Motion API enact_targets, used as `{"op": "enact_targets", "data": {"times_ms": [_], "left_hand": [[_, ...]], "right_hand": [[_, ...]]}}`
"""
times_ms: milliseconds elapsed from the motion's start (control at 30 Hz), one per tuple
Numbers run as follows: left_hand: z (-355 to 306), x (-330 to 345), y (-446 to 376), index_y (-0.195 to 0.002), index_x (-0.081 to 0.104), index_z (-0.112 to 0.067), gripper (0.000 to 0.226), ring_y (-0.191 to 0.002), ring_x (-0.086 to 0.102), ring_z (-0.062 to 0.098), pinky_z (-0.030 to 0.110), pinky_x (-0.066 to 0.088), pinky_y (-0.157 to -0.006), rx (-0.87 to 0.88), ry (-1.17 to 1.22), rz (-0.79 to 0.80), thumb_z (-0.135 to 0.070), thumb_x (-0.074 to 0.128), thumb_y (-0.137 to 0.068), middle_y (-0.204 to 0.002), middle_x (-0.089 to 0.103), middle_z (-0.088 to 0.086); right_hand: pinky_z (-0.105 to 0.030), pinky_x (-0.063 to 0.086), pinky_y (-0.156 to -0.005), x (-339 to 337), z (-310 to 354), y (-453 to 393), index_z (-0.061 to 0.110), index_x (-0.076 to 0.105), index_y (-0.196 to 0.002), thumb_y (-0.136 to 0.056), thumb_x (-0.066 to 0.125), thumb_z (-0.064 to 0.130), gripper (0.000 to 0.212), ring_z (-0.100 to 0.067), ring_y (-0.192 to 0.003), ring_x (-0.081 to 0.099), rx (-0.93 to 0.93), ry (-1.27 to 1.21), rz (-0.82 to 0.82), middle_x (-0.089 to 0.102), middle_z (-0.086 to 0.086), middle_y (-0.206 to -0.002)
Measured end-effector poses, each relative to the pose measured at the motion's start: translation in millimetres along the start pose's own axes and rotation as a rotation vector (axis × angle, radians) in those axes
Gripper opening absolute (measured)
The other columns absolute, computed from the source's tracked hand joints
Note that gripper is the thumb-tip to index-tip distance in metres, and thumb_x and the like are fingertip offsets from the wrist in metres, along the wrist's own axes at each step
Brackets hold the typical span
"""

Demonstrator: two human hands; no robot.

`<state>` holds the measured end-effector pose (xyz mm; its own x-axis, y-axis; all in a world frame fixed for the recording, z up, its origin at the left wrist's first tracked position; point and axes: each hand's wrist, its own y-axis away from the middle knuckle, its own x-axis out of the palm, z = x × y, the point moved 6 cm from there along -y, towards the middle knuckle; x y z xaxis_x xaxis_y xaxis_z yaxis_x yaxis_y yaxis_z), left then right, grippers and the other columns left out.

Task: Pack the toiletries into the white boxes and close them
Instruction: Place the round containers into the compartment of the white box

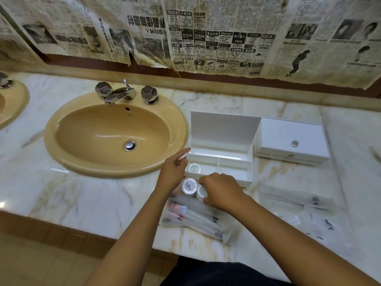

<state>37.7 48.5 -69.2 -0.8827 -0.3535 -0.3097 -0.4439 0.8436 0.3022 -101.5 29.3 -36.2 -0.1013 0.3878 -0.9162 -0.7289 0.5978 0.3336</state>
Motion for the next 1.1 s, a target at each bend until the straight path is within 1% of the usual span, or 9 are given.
{"op": "enact_targets", "data": {"times_ms": [100,233,433,633,700,767,867,1033,1100], "left_hand": [[1.5,-0.6,-1.5,-0.124,0.061,-0.038,0.041,-0.061,0.035,0.015,0.05,0.058,-0.078,-0.003,0.009,0.01,-0.011,0.047,-0.097,-0.046,0.037,-0.013],[3.2,-1.9,-3.2,-0.121,0.061,-0.042,0.041,-0.063,0.037,0.014,0.044,0.059,-0.077,-0.023,0.031,0.021,-0.012,0.048,-0.097,-0.05,0.034,-0.012],[2.5,-2.2,-2.7,-0.123,0.062,-0.039,0.04,-0.058,0.038,0.01,0.044,0.059,-0.077,-0.021,0.031,0.024,-0.012,0.049,-0.097,-0.047,0.038,-0.015],[2.5,-3.8,-3.3,-0.124,0.061,-0.036,0.039,-0.052,0.042,0.003,0.05,0.058,-0.078,0.001,0.045,0.021,-0.01,0.048,-0.097,-0.048,0.049,-0.017],[2.2,-3.6,-3.5,-0.124,0.062,-0.034,0.039,-0.055,0.046,0.0,0.05,0.058,-0.077,0.017,0.052,0.016,-0.01,0.049,-0.096,-0.057,0.051,-0.002],[2.4,-3.8,-4.5,-0.123,0.064,-0.035,0.039,-0.06,0.051,-0.001,0.049,0.058,-0.076,0.032,0.062,0.007,-0.01,0.05,-0.096,-0.086,0.056,0.014],[3.6,-4.0,-5.4,-0.123,0.064,-0.034,0.038,-0.064,0.055,-0.002,0.048,0.058,-0.076,0.037,0.072,0.006,-0.011,0.051,-0.096,-0.108,0.056,0.021],[6.6,-4.2,-6.6,-0.121,0.064,-0.037,0.039,-0.072,0.06,0.001,0.048,0.058,-0.076,0.024,0.085,0.01,-0.011,0.051,-0.096,-0.108,0.062,0.019],[8.5,-3.5,-7.0,-0.121,0.064,-0.038,0.039,-0.074,0.06,0.002,0.048,0.058,-0.076,0.016,0.08,0.011,-0.012,0.051,-0.096,-0.096,0.065,0.013]], "right_hand": [[-0.031,0.036,-0.065,-6.2,1.8,0.9,0.015,0.058,-0.107,-0.086,0.059,0.029,0.025,-0.027,-0.089,0.059,-0.018,-0.007,-0.027,0.061,-0.006,-0.103],[-0.033,0.047,-0.073,-28.5,-0.9,-1.7,0.019,0.056,-0.117,-0.085,0.06,0.04,0.039,-0.025,-0.094,0.058,0.0,-0.106,-0.133,0.054,-0.002,-0.109],[-0.035,0.049,-0.078,-40.3,-15.9,-29.5,0.013,0.052,-0.117,-0.086,0.062,0.035,0.038,-0.027,-0.096,0.059,0.137,-0.273,-0.178,0.06,-0.006,-0.105],[-0.029,0.037,-0.062,-18.4,-15.2,-59.5,0.012,0.05,-0.077,-0.083,0.065,0.034,0.027,-0.026,-0.077,0.055,0.222,-0.312,-0.092,0.057,-0.007,-0.081],[-0.028,0.039,-0.062,-13.6,-15.2,-66.1,0.01,0.055,-0.077,-0.081,0.068,0.032,0.026,-0.025,-0.075,0.055,0.252,-0.349,-0.077,0.058,-0.007,-0.079],[-0.028,0.041,-0.063,-9.7,-15.5,-71.1,0.007,0.058,-0.079,-0.08,0.071,0.032,0.028,-0.025,-0.074,0.056,0.277,-0.379,-0.061,0.058,-0.007,-0.077],[-0.03,0.043,-0.063,-4.5,-15.3,-75.8,0.008,0.055,-0.075,-0.081,0.073,0.033,0.032,-0.026,-0.074,0.058,0.298,-0.38,-0.038,0.057,-0.007,-0.074],[-0.034,0.049,-0.069,-2.4,-14.2,-77.5,0.008,0.057,-0.075,-0.081,0.073,0.035,0.032,-0.027,-0.079,0.062,0.305,-0.377,-0.048,0.062,-0.01,-0.078],[-0.031,0.045,-0.064,-2.1,-15.9,-75.4,0.008,0.055,-0.073,-0.081,0.072,0.036,0.034,-0.025,-0.073,0.059,0.313,-0.389,-0.055,0.058,-0.007,-0.073]]}}
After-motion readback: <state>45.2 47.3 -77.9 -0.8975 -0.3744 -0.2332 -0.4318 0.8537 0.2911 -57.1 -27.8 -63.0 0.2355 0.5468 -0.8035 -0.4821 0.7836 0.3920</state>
